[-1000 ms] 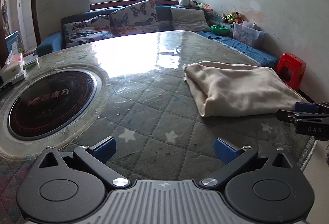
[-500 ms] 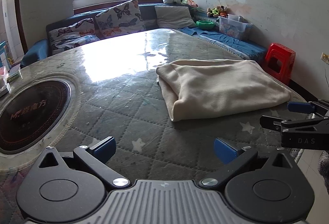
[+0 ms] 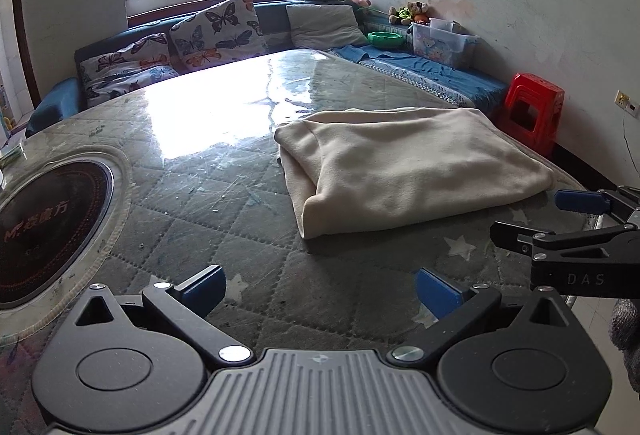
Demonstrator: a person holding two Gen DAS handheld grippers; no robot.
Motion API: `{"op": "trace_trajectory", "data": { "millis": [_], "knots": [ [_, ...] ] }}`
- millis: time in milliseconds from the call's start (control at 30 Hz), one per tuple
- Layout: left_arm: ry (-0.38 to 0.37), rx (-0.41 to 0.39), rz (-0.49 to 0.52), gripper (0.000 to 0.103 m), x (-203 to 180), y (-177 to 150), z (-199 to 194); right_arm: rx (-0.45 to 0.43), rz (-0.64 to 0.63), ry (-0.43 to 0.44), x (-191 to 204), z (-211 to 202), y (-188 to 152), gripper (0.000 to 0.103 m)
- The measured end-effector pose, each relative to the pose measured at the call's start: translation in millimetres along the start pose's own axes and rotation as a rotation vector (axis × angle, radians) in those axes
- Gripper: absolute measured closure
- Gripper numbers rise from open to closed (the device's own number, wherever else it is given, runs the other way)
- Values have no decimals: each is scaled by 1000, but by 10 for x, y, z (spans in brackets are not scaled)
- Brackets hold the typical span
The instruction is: Fold clothes
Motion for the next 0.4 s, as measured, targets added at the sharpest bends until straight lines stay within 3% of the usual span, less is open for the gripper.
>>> {"op": "trace_trajectory", "data": {
  "millis": [400],
  "knots": [
    [-13,-11,19,0,-90,27,21,-5,0,-2,10,23,14,6]
  ]
}}
Point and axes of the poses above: each gripper's, at about its wrist camera, not at the fingertips, and z roughly the way its jaws point, x to its left, y to its top, the point moved 1 cm from there along z, roughly the way its jaws point, and after that the axes turned 8 degrees about y, right-handed, at the moved point
